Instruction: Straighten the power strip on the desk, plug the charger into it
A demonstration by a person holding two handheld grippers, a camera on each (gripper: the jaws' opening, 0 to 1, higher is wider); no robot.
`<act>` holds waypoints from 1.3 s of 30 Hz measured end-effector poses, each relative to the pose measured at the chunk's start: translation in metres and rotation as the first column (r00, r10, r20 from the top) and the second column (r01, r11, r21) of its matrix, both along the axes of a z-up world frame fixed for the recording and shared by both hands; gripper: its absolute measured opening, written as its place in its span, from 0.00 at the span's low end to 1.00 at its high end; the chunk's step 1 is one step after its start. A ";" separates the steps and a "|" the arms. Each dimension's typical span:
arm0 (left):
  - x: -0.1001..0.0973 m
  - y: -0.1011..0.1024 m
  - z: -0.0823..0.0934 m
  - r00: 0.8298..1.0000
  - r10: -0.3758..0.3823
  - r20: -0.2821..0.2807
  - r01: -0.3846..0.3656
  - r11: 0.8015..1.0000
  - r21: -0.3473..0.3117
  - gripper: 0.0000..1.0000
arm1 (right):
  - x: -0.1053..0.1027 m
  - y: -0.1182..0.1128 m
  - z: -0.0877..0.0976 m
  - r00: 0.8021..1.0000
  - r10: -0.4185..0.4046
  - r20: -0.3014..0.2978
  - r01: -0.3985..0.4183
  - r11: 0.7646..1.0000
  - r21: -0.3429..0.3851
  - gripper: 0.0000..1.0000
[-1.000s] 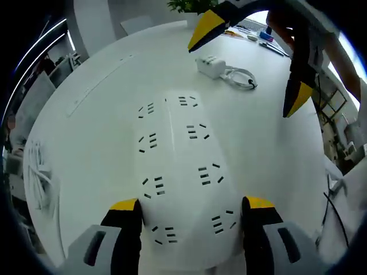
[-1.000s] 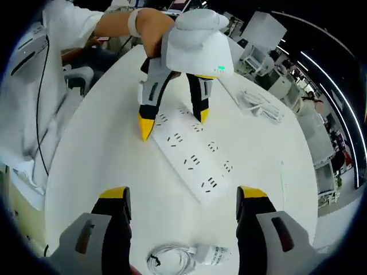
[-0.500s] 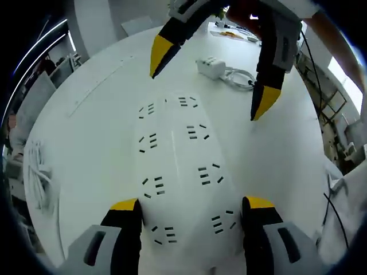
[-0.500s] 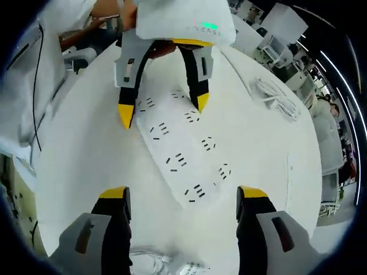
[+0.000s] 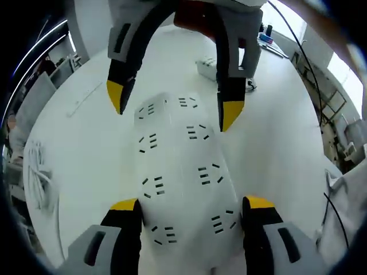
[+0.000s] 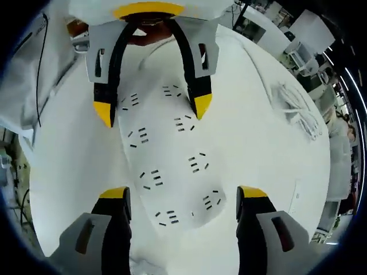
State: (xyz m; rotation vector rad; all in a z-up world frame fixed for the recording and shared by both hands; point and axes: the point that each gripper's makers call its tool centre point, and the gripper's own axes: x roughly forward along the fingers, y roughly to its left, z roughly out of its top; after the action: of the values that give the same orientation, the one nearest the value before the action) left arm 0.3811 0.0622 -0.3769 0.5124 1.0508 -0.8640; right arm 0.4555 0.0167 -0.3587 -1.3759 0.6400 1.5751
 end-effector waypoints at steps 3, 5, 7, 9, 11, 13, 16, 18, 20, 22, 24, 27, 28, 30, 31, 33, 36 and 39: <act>0.000 0.000 0.000 1.000 -0.001 0.001 0.001 1.000 -0.001 0.72 | 0.000 -0.007 -0.008 1.000 0.019 -0.010 -0.020 0.998 -0.056 0.74; 0.000 0.000 0.000 1.000 -0.001 0.001 0.001 1.000 -0.001 0.72 | 0.003 -0.008 -0.012 1.000 0.028 -0.007 -0.028 0.997 -0.075 0.73; 0.001 0.000 0.000 1.000 -0.001 0.001 0.001 1.000 -0.001 0.72 | 0.005 -0.008 -0.014 0.999 0.032 -0.014 -0.033 0.996 -0.086 0.71; 0.001 0.000 0.001 1.000 -0.001 0.001 0.001 1.000 -0.002 0.72 | 0.005 -0.010 -0.016 0.999 0.035 -0.031 -0.038 0.993 -0.110 0.68; 0.002 0.000 0.001 1.000 -0.001 0.001 0.001 1.000 -0.001 0.72 | 0.006 -0.008 -0.015 0.999 0.034 -0.031 -0.038 0.993 -0.112 0.67; 0.002 0.000 0.001 1.000 -0.001 0.001 0.001 1.000 -0.001 0.72 | 0.005 -0.008 -0.015 0.999 0.042 -0.029 -0.046 0.992 -0.119 0.68; 0.002 0.000 0.001 1.000 -0.002 0.001 0.002 1.000 0.000 0.72 | 0.004 -0.008 -0.015 0.998 0.048 -0.037 -0.053 0.991 -0.125 0.66; 0.002 0.000 0.001 1.000 -0.002 0.000 0.002 1.000 0.001 0.72 | 0.003 -0.009 -0.016 0.998 0.055 -0.040 -0.060 0.990 -0.129 0.66; 0.002 0.000 0.001 1.000 -0.002 -0.001 0.002 1.000 0.003 0.72 | 0.002 -0.009 -0.016 0.997 0.060 -0.042 -0.065 0.989 -0.135 0.66; 0.003 0.000 0.001 1.000 -0.001 -0.001 0.001 1.000 0.003 0.72 | 0.002 -0.009 -0.017 0.997 0.062 -0.045 -0.068 0.988 -0.141 0.66; 0.003 0.000 0.001 1.000 -0.001 -0.001 0.001 1.000 0.003 0.72 | 0.002 -0.009 -0.017 0.997 0.063 -0.048 -0.070 0.987 -0.144 0.66; 0.002 0.000 0.000 1.000 0.000 -0.001 0.000 1.000 0.003 0.72 | 0.002 -0.009 -0.018 0.996 0.065 -0.055 -0.072 0.987 -0.145 0.66; 0.002 0.000 0.000 1.000 0.001 0.000 -0.001 1.000 0.001 0.72 | 0.002 -0.009 -0.018 0.996 0.066 -0.056 -0.073 0.987 -0.144 0.66; 0.002 -0.001 0.000 1.000 0.008 0.008 -0.008 1.000 -0.010 0.72 | 0.002 -0.009 -0.018 0.996 0.066 -0.061 -0.074 0.987 -0.140 0.66; 0.002 0.000 -0.001 1.000 0.009 0.012 -0.009 1.000 -0.017 0.72 | 0.002 -0.009 -0.018 0.996 0.065 -0.064 -0.074 0.988 -0.134 0.66; 0.002 -0.001 0.000 1.000 0.009 0.018 -0.008 1.000 -0.028 0.72 | 0.002 -0.009 -0.019 0.996 0.063 -0.068 -0.072 0.989 -0.126 0.66; 0.003 -0.001 -0.001 1.000 0.008 0.015 -0.007 1.000 -0.021 0.72 | 0.002 -0.009 -0.019 0.996 0.060 -0.070 -0.068 0.990 -0.121 0.66; 0.003 -0.001 -0.001 1.000 -0.003 0.009 0.003 1.000 -0.011 0.72 | 0.001 -0.010 -0.019 0.996 0.051 -0.067 -0.060 0.990 -0.127 0.66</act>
State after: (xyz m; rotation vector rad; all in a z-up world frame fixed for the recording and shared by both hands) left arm 0.3837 0.0608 -0.3780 0.5085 1.0369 -0.8687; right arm 0.4566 0.0068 -0.3781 -1.4540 0.7586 1.6515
